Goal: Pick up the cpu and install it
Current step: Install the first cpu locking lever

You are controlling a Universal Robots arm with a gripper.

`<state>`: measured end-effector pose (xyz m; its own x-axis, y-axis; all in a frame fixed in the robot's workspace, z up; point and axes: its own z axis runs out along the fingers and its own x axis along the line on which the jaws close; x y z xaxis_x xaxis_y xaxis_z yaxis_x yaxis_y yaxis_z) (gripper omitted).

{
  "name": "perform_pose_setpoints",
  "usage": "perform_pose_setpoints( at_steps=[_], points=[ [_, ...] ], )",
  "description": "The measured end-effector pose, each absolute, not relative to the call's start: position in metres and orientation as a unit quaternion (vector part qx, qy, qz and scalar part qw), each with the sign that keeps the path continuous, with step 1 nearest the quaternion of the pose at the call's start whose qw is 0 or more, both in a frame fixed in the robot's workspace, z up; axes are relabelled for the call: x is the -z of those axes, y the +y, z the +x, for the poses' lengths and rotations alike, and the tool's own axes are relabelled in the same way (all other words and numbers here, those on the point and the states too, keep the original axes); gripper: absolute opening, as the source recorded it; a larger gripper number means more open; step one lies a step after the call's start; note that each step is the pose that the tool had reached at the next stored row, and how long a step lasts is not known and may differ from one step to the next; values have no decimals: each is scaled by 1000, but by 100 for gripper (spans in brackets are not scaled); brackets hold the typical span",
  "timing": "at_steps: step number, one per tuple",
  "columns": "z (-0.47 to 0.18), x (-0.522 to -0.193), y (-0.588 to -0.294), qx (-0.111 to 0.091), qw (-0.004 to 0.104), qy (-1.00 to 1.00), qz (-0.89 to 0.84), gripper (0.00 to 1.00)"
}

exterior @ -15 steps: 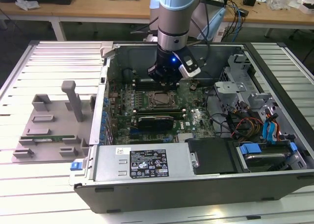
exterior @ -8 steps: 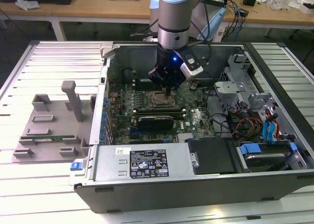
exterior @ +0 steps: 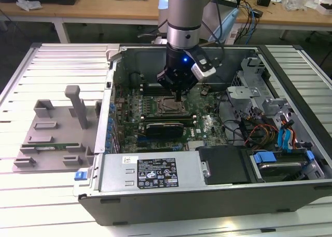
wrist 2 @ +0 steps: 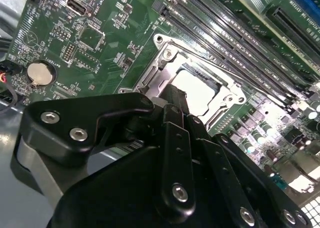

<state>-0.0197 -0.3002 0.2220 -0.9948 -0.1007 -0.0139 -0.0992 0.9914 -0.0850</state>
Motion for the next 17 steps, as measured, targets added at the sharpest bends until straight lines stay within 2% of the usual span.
perform_pose_setpoints(
  at_steps=[17],
  points=[
    [-20,-249,-300,55,8,997,-50,11]
  ],
)
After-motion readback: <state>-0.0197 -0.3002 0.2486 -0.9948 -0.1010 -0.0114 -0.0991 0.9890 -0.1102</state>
